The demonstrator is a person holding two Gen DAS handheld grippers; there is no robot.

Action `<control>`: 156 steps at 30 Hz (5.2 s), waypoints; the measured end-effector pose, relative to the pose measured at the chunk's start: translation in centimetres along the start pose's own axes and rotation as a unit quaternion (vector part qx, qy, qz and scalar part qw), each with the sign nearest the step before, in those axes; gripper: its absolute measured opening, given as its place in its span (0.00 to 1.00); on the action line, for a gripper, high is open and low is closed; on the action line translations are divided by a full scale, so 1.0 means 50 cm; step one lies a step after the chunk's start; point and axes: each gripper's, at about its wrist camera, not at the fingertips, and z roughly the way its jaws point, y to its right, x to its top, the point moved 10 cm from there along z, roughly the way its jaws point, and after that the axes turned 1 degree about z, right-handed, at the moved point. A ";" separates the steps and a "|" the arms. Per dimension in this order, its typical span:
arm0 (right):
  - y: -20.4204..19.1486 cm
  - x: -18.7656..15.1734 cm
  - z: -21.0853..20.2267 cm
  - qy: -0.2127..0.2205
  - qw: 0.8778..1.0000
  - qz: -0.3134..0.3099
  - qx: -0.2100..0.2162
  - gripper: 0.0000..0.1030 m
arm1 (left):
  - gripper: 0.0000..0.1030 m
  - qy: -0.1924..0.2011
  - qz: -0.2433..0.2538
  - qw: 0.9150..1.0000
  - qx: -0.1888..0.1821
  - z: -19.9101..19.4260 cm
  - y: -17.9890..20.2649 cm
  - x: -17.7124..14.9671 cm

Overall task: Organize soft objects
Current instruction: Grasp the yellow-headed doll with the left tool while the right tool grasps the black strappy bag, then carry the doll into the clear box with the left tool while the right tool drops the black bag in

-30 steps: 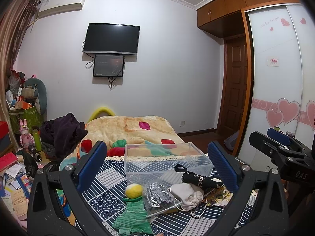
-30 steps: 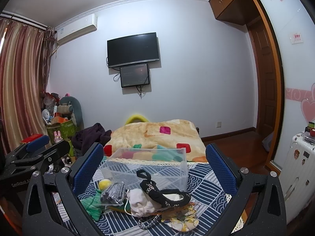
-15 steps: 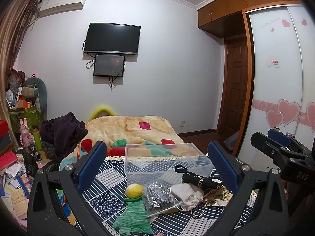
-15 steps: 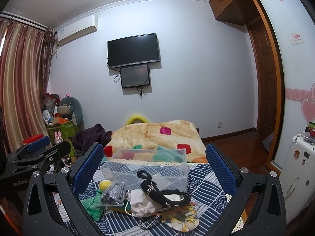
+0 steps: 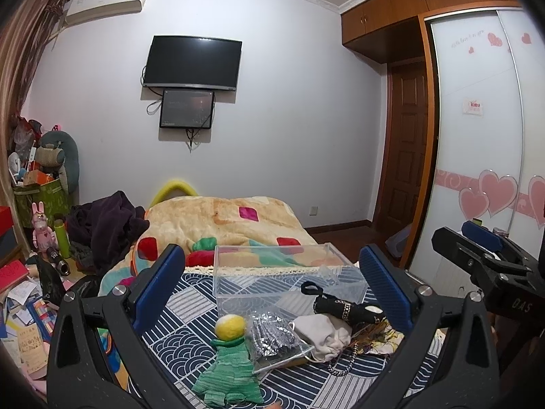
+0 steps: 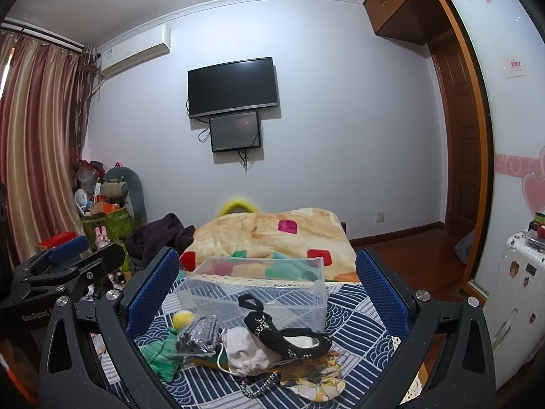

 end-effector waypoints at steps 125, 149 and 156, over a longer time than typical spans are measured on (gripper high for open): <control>0.163 -0.189 0.140 -0.209 0.976 0.056 0.008 0.19 | 0.43 -0.198 -0.057 0.978 -0.024 0.246 -0.089 -0.165; 0.026 -0.142 0.375 -0.230 0.973 0.002 0.032 0.19 | 0.43 -0.295 -0.024 0.955 -0.029 0.428 -0.084 -0.181; 0.016 -0.191 0.401 -0.283 0.958 -0.022 0.032 0.19 | 0.43 -0.318 -0.004 0.947 -0.029 0.453 -0.071 -0.215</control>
